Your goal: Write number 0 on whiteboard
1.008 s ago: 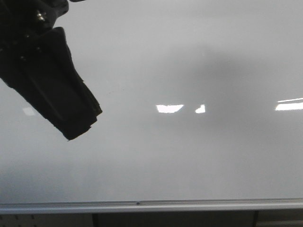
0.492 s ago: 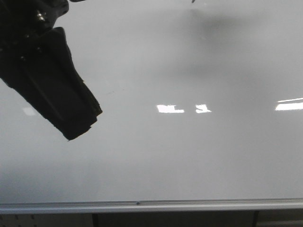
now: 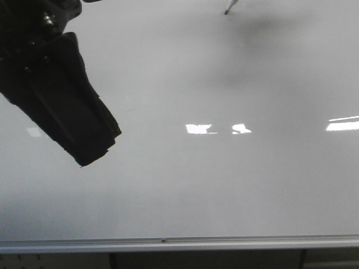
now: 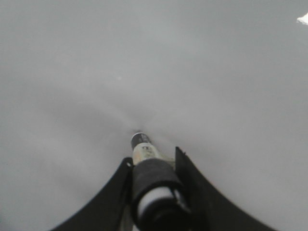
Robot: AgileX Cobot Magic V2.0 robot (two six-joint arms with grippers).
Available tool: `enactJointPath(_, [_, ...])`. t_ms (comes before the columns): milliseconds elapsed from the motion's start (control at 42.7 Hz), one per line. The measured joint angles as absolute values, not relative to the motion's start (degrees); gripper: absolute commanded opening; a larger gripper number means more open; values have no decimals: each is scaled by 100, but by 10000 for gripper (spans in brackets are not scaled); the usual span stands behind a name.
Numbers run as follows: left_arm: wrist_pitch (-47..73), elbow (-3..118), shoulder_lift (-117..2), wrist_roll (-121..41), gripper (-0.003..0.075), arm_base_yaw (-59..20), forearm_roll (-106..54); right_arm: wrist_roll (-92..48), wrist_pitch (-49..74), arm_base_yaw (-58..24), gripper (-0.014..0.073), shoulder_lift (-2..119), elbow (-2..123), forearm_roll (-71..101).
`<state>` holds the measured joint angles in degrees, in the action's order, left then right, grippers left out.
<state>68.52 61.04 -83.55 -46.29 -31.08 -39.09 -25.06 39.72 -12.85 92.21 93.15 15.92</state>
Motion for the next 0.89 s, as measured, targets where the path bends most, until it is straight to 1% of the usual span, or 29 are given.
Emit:
enactJointPath(586, [6764,6104,-8355,-4629,-20,-3108,-3909,-2506,4922,-1285,-66,9667,9315,1664])
enactJointPath(891, [6754,6104,-8355,-4629,-20,-3108,-3909,-2175,5144,-1295,-66,9680,9315,989])
